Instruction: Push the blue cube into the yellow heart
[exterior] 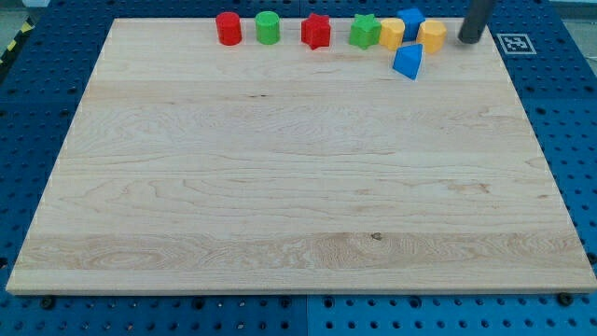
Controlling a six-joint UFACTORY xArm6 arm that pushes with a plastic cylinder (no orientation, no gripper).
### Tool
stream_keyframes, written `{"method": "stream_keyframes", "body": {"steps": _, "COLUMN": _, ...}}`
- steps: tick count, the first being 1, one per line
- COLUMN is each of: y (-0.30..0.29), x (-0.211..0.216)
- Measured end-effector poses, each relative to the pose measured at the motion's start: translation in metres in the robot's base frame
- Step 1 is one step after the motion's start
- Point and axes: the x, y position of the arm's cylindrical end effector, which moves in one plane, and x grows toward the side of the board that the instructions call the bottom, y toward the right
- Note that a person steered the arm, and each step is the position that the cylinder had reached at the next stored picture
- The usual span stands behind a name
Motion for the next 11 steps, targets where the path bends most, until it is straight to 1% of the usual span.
{"method": "stream_keyframes", "body": {"steps": 1, "y": -0.041, "x": -0.031}}
{"method": "stream_keyframes", "body": {"steps": 2, "y": -0.049, "x": -0.035}}
{"method": "stream_keyframes", "body": {"steps": 8, "y": -0.07, "x": -0.036}}
{"method": "stream_keyframes", "body": {"steps": 11, "y": -0.099, "x": -0.036}}
